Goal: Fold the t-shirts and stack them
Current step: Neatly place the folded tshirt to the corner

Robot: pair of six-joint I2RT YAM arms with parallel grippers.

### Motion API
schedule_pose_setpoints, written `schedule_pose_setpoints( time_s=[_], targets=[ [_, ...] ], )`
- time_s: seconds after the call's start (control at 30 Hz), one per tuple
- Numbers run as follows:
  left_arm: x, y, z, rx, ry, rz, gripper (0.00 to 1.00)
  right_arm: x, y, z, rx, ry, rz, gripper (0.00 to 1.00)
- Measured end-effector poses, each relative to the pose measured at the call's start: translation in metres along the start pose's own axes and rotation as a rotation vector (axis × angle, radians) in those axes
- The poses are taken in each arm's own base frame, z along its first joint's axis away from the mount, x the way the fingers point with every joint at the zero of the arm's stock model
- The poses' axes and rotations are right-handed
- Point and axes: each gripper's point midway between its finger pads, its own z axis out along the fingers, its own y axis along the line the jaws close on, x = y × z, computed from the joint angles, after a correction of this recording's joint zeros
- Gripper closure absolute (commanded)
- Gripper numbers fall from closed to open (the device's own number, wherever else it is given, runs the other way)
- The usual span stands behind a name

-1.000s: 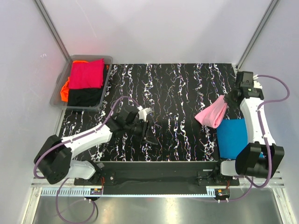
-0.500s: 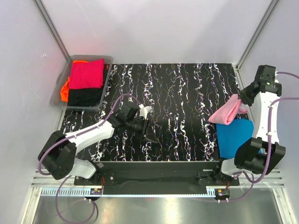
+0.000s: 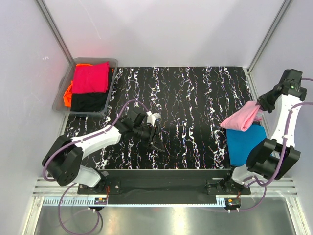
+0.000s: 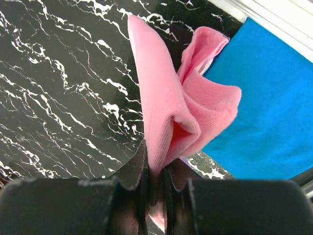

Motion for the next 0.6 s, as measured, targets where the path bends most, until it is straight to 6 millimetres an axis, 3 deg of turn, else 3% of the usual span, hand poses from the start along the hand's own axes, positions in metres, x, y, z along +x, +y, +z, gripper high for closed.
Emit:
schedule_pose_setpoints(
  time_s=[0.6],
  targets=[
    [0.001,0.007,0.007,-0.004,0.021,-0.019,0.71,-0.021,-0.017,-0.004,-0.028,0.004,0.065,1.0]
  ],
)
